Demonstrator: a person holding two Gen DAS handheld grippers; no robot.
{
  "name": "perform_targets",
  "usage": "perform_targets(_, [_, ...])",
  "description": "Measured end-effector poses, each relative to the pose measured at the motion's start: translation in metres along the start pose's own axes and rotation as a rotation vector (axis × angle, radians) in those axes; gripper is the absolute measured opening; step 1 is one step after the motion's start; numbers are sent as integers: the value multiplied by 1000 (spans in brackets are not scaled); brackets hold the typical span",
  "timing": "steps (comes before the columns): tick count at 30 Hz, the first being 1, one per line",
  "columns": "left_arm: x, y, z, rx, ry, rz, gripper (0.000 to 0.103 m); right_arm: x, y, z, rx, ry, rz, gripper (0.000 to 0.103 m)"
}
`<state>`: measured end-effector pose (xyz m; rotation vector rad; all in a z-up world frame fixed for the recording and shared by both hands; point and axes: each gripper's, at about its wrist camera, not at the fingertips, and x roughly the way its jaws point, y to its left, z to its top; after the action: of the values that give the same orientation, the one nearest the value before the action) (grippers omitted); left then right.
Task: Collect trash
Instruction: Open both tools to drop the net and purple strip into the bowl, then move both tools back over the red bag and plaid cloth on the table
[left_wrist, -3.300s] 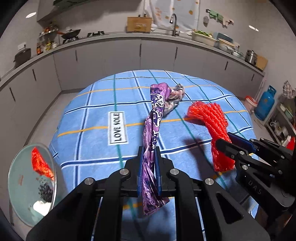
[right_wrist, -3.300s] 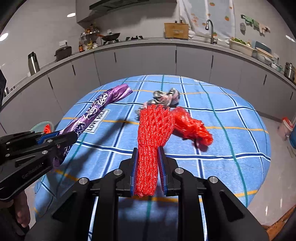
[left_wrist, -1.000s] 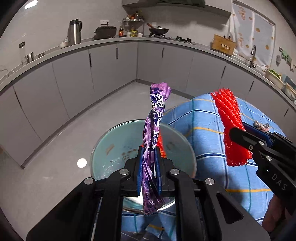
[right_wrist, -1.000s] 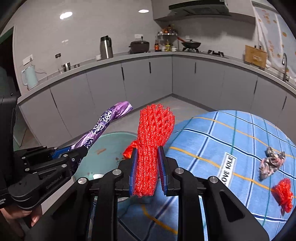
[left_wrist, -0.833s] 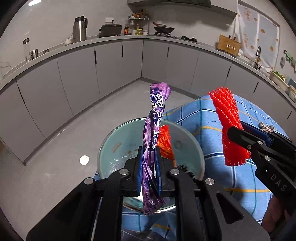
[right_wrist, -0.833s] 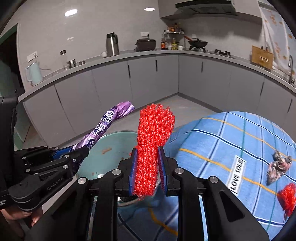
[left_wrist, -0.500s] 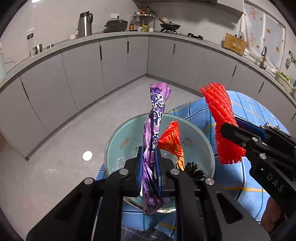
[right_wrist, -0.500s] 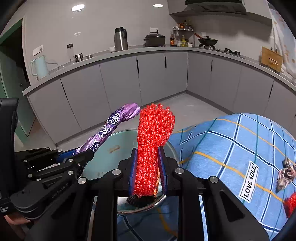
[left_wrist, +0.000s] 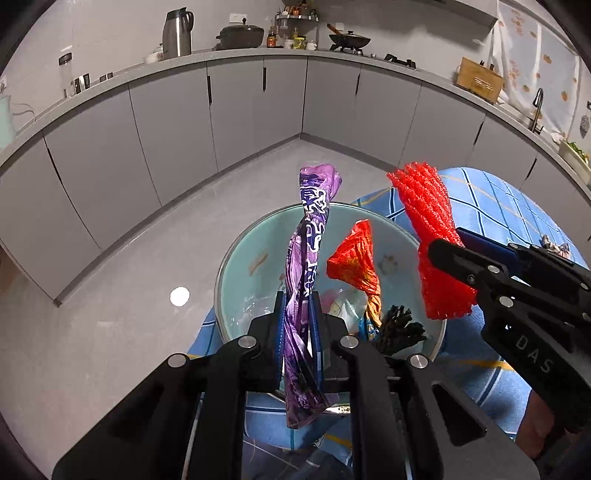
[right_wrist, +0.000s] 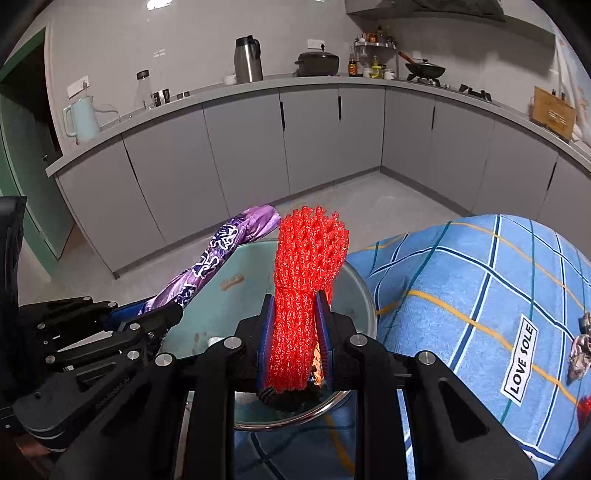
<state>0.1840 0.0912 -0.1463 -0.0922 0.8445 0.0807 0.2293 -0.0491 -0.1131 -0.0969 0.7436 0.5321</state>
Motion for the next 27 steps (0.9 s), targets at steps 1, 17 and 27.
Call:
perform_targets(1, [1,1,0,-2,1,2,13,2,0,1,-2,4,1,22])
perform_targets(17, [11,5,-6,-13,21,-1,23,19,-6,0,18,13,11,45])
perform_targets(27, [14,5,-10,-11,19,24,48,9,-19,-4,65,-4,-3,50])
